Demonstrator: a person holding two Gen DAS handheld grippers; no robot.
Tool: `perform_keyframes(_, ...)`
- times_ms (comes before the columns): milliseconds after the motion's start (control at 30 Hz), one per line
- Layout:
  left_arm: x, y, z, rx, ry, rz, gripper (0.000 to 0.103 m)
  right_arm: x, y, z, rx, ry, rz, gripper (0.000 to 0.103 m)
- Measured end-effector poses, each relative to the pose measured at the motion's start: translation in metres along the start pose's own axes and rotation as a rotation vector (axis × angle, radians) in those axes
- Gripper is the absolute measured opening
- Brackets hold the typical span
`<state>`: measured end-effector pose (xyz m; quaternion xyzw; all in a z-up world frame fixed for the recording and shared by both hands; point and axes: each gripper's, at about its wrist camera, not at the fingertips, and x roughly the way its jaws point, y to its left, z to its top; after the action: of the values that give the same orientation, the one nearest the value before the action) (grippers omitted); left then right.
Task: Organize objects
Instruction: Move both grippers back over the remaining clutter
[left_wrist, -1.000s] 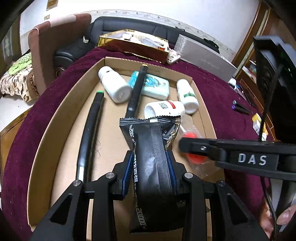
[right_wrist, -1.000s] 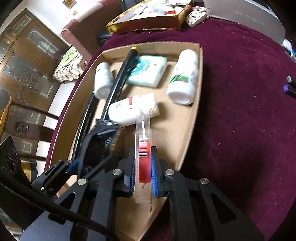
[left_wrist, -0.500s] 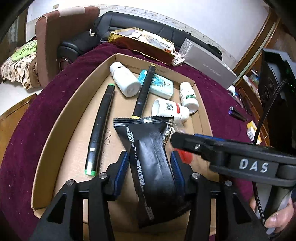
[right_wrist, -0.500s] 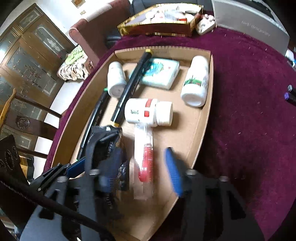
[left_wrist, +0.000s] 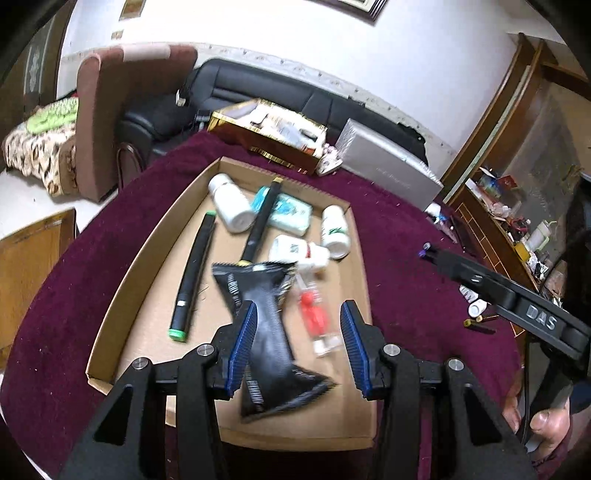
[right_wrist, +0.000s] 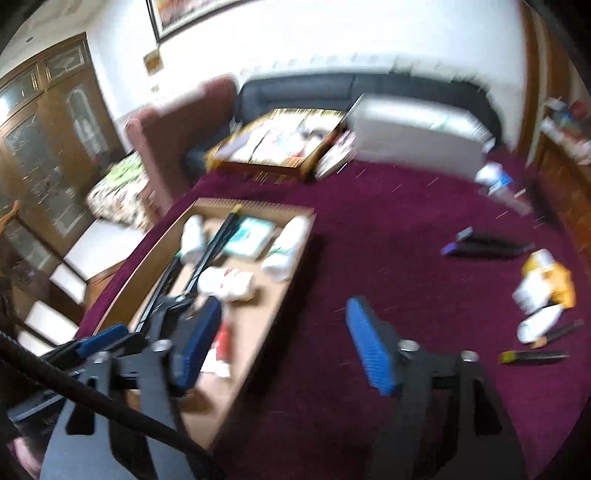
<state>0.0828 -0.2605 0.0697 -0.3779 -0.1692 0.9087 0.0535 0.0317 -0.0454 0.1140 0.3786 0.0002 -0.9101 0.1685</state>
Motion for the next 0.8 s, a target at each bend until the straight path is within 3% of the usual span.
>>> perform_keyframes(100, -0.008, -0.016, -0.003, 0.032, -0.04, 0.02, 0.041, -0.024, -0.011, -0.004, -0.036, -0.089, -0.127, 0.082)
perform_keyframes(300, -0.023, -0.049, -0.012, 0.105, -0.099, 0.043, 0.041, -0.036, -0.033, -0.019, -0.095, -0.113, -0.37, 0.081)
perform_keyframes(567, -0.025, -0.092, -0.022, 0.197, -0.095, 0.03, 0.045, -0.055, -0.069, -0.034, -0.041, -0.139, -0.414, 0.081)
perform_keyframes(800, 0.001, -0.133, -0.032, 0.281, -0.03, 0.02, 0.045, -0.06, -0.116, -0.043, 0.045, -0.125, -0.425, 0.081)
